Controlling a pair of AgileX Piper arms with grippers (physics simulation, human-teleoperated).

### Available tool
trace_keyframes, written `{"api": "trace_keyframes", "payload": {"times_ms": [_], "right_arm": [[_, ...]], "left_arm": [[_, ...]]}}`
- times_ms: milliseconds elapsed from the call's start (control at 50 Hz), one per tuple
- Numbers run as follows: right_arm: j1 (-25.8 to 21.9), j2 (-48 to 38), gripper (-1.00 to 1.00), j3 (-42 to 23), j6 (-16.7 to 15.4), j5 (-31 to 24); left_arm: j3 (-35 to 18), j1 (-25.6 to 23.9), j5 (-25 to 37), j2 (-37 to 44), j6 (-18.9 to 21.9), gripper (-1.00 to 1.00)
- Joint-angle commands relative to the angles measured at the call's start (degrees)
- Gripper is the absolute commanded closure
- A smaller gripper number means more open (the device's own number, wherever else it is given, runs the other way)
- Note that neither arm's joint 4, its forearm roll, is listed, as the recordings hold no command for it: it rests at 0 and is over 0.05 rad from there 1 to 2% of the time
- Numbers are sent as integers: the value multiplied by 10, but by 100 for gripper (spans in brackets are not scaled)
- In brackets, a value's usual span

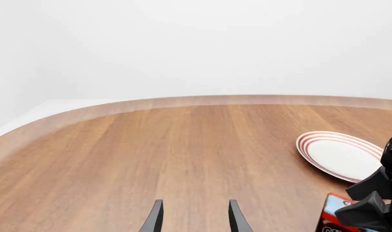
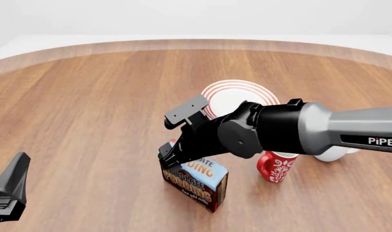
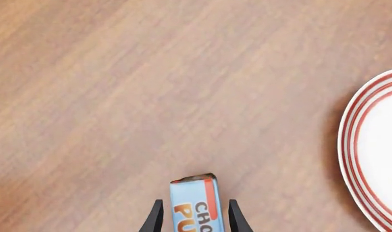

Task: Put the chocolate pudding to the right of the plate.

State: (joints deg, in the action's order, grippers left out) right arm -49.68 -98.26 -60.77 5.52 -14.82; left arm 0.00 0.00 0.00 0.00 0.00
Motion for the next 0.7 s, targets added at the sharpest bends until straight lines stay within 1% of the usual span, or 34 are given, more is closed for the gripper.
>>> {"api": "trace_keyframes", "payload": {"times_ms": [20, 80, 100, 180, 200, 220, 260, 300, 320, 580, 600, 620, 640, 680, 700], "right_arm": [[-13, -20, -100, 10, 22, 10], [-16, -30, -100, 10, 28, 14], [-23, -38, -100, 7, 38, 14], [-26, -45, -100, 6, 41, 16], [-23, -44, -100, 5, 37, 16], [-12, -34, 100, 9, 27, 19], [-11, -27, 100, 14, 22, 20], [-12, -29, 100, 11, 24, 18], [-12, -28, 100, 11, 19, 19], [-14, -27, 100, 16, 30, 28], [-14, -28, 100, 13, 34, 27], [-12, -28, 100, 11, 30, 25], [1, -17, 100, 14, 16, 25], [4, -1, 100, 14, 16, 15], [19, 24, 100, 14, 0, 5]], "left_arm": [[0, 0, 0, 0, 0, -100], [0, 0, 0, 0, 0, -100], [0, 0, 0, 0, 0, -100], [0, 0, 0, 0, 0, -100], [0, 0, 0, 0, 0, -100], [0, 0, 0, 0, 0, -100], [0, 0, 0, 0, 0, -100], [0, 0, 0, 0, 0, -100], [0, 0, 0, 0, 0, -100], [0, 0, 0, 0, 0, -100], [0, 0, 0, 0, 0, -100], [0, 0, 0, 0, 0, -100], [0, 0, 0, 0, 0, -100], [0, 0, 0, 0, 0, -100], [0, 0, 0, 0, 0, -100]]}}
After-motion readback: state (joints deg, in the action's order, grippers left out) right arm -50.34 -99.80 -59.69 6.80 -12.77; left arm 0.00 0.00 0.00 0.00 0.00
